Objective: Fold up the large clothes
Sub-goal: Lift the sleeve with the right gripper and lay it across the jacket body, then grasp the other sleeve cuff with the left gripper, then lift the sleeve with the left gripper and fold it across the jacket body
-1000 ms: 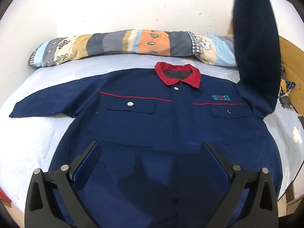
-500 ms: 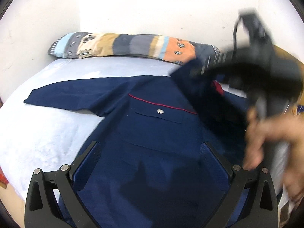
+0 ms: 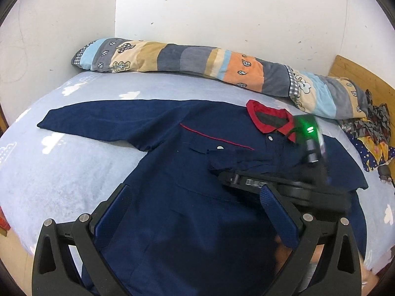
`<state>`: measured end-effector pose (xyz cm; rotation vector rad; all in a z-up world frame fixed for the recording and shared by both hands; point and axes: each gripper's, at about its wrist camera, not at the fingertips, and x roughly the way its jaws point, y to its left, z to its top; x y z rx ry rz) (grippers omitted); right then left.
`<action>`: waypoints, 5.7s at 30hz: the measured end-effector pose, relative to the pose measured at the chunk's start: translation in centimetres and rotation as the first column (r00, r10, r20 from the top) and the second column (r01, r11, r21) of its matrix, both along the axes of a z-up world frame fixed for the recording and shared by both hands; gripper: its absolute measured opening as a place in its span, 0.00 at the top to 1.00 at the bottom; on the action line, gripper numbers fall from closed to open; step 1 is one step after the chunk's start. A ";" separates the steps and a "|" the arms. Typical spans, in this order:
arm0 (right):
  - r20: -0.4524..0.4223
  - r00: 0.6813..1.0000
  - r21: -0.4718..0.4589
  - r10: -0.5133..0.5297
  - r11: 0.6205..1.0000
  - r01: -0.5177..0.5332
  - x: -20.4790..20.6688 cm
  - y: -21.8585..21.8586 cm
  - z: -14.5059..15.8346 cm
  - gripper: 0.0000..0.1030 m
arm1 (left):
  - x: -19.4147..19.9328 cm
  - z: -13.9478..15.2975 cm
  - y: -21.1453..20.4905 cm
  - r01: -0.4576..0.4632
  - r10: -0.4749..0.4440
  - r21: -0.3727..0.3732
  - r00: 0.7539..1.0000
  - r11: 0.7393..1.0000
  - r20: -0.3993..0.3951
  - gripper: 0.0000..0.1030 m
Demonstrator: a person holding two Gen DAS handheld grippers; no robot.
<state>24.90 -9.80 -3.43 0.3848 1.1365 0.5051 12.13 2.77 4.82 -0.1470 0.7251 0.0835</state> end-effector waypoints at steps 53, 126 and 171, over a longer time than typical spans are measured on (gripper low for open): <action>0.019 0.928 -0.557 -0.372 0.767 0.318 -17.3 -26.3 3.0 0.37 | 0.6 -0.4 4.8 -0.129 0.127 -0.036 0.991 0.991 -0.039 0.00; 0.138 0.990 -0.220 0.002 0.975 0.029 -7.9 -2.3 6.4 0.19 | 10.9 -14.0 56.1 -0.451 0.587 -0.824 0.788 0.345 -0.185 0.45; 0.169 0.848 -0.179 -0.503 0.830 0.528 -6.1 -19.1 10.0 0.19 | 17.9 23.8 14.0 0.331 -0.112 -0.575 0.917 0.748 0.383 0.94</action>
